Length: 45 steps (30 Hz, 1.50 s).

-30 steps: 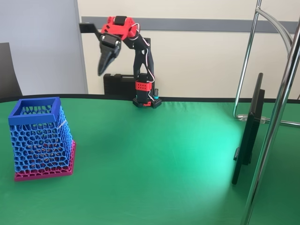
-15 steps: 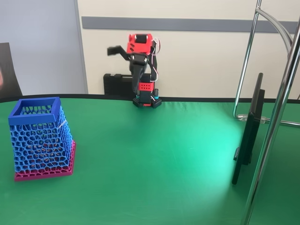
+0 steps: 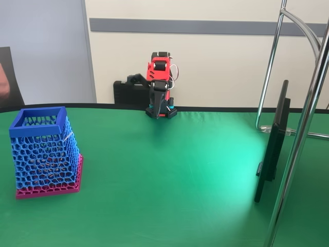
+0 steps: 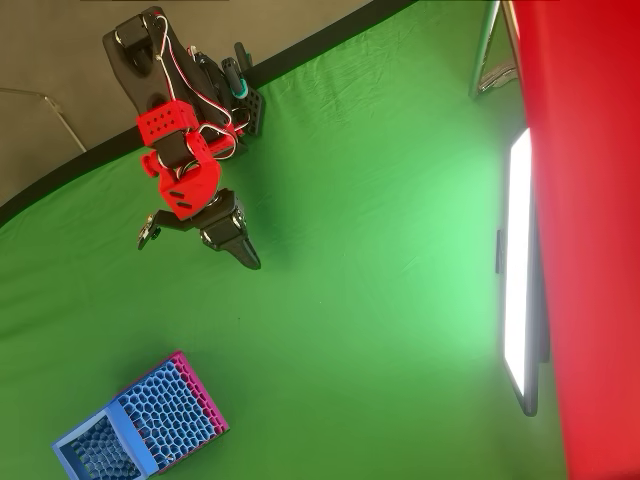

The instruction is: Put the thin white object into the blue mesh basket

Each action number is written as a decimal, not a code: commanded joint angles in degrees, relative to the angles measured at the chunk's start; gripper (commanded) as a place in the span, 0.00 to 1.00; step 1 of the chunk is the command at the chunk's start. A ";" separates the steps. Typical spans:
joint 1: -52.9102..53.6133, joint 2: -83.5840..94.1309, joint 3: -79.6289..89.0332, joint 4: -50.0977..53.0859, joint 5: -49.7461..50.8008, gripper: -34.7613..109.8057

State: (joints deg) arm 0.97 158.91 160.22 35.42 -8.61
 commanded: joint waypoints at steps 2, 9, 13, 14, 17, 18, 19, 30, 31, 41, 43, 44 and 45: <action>0.09 6.59 5.10 -1.05 0.00 0.24; 0.53 18.98 14.24 2.20 0.18 0.24; 1.23 22.59 15.82 4.39 0.97 0.24; 1.41 23.73 16.00 5.36 1.41 0.24; 1.58 26.46 16.44 7.73 2.29 0.24; 1.58 26.98 16.44 8.35 2.46 0.24; 1.58 27.42 16.44 8.88 2.55 0.24; 1.67 31.64 16.44 14.06 3.34 0.25; 1.67 31.64 16.44 14.06 3.43 0.25; 1.67 31.64 16.44 14.15 3.25 0.25; 1.67 31.64 16.44 14.15 3.25 0.25; 1.67 31.64 16.44 14.15 3.25 0.25; 1.67 31.64 16.44 14.15 3.25 0.25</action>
State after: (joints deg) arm 2.29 190.11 176.22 49.48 -5.54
